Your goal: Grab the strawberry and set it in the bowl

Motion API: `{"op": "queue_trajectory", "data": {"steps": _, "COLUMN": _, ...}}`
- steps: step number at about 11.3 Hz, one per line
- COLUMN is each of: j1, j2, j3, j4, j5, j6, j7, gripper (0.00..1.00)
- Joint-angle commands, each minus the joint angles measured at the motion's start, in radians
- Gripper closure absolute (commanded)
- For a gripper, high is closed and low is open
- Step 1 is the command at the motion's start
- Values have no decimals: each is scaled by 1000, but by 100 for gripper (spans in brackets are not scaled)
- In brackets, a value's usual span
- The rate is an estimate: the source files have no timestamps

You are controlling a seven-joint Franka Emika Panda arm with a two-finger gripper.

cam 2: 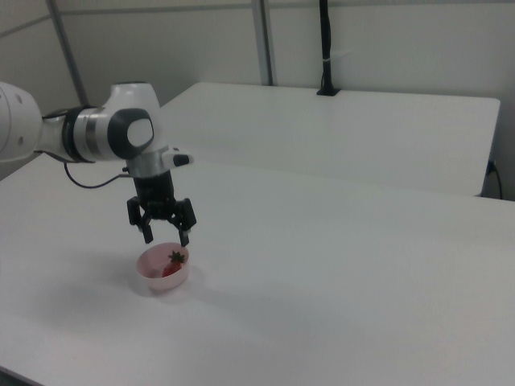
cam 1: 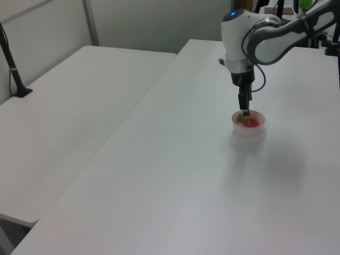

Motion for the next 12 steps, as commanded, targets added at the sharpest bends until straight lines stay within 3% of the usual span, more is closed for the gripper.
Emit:
{"op": "queue_trajectory", "data": {"steps": 1, "j1": -30, "j2": -106, "j3": 1, "j4": 138, "j5": 14, "j6": -189, "j7": 41, "gripper": 0}}
{"op": "queue_trajectory", "data": {"steps": 3, "j1": -63, "j2": -188, "j3": -22, "j4": 189, "j5": 65, "j6": -242, "j7": 30, "gripper": 0}}
{"op": "queue_trajectory", "data": {"steps": 5, "j1": -57, "j2": -225, "j3": -96, "j4": 244, "j5": 128, "j6": -292, "j7": 24, "gripper": 0}}
{"op": "queue_trajectory", "data": {"steps": 6, "j1": -51, "j2": -251, "j3": -136, "j4": 262, "j5": 148, "j6": -314, "j7": 27, "gripper": 0}}
{"op": "queue_trajectory", "data": {"steps": 8, "j1": 26, "j2": -268, "j3": -267, "j4": 267, "j5": 197, "j6": -303, "j7": 18, "gripper": 0}}
{"op": "queue_trajectory", "data": {"steps": 12, "j1": 23, "j2": -262, "j3": -283, "j4": 296, "j5": 201, "j6": -266, "j7": -33, "gripper": 0}}
